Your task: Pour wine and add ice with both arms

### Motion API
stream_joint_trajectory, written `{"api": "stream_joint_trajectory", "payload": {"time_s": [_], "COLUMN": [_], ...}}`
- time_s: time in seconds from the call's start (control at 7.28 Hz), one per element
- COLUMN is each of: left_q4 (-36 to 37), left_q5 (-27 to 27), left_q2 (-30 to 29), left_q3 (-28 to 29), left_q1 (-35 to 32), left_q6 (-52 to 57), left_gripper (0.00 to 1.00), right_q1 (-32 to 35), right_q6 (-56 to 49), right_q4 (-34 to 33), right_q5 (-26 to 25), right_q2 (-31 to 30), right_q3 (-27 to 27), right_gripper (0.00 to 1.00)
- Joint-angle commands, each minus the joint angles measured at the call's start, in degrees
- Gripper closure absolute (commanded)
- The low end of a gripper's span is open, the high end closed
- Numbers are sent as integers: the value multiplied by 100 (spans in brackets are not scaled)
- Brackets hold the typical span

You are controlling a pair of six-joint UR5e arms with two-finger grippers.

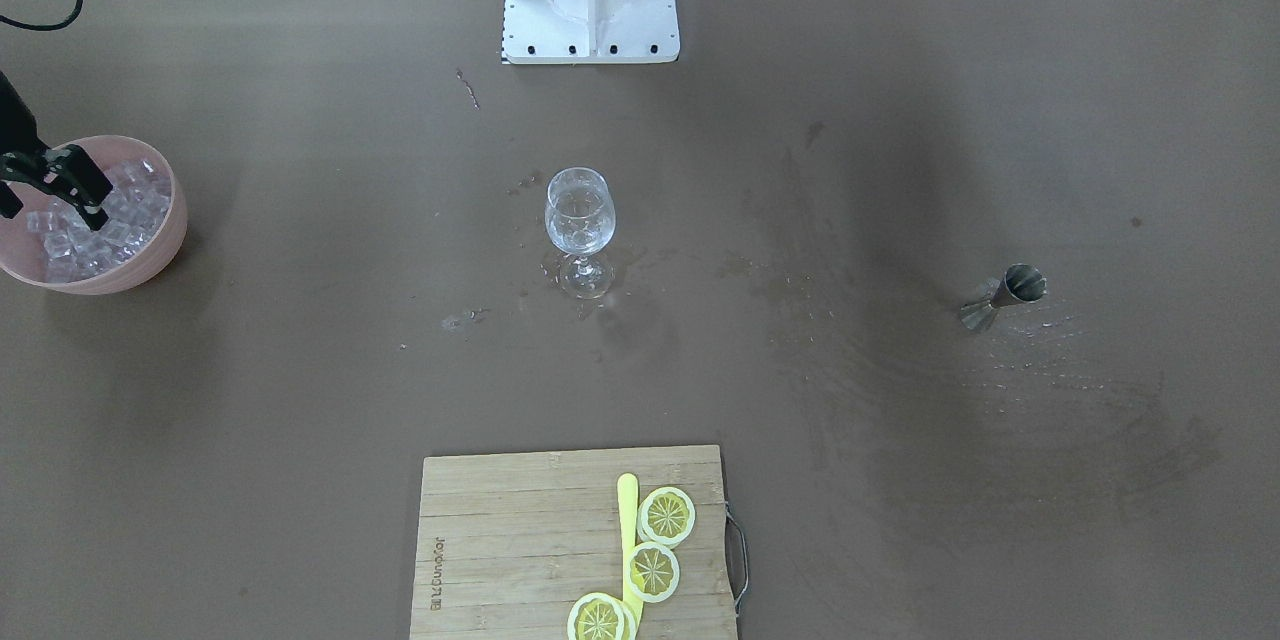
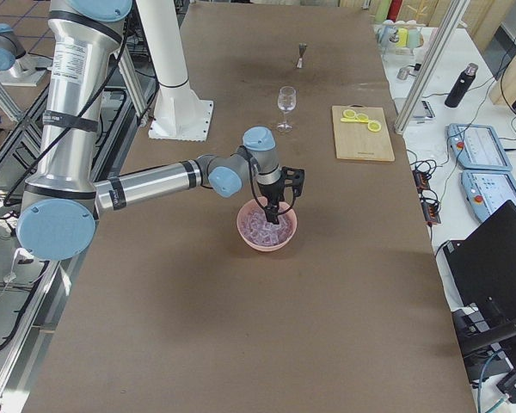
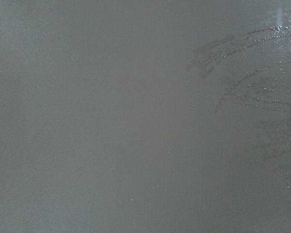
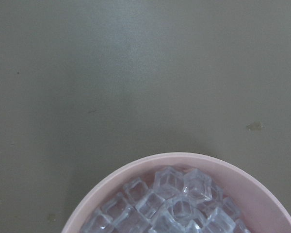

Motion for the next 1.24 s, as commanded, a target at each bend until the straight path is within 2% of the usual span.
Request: {"api": "stream_joint_trajectory", "payload": {"time_s": [0.0,0.14,0.41,0.82,0.96,1.1], "left_q4": [0,0,0,0,0,0], "left_q5": [0,0,0,0,0,0], "left_q2": [0,0,0,9,18,18], "left_q3": [-1,-1,-9,-36,-44,-44], "left_q1": [0,0,0,0,0,0], "left_q6": [0,0,0,0,0,0], "left_gripper": [2,2,2,2,2,2], "right_q1": [-206,-232,-328,-469,-487,-487], "right_q6": [132,132,141,246,247,238], "right_q4": [504,637,909,981,981,981], "right_q5": [-280,-280,-245,-227,-236,-210], "right_q2": [-38,-160,-389,-487,-530,-618], "right_q3": [-349,-341,-332,-297,-288,-184], "right_gripper": [5,16,17,21,36,75]}}
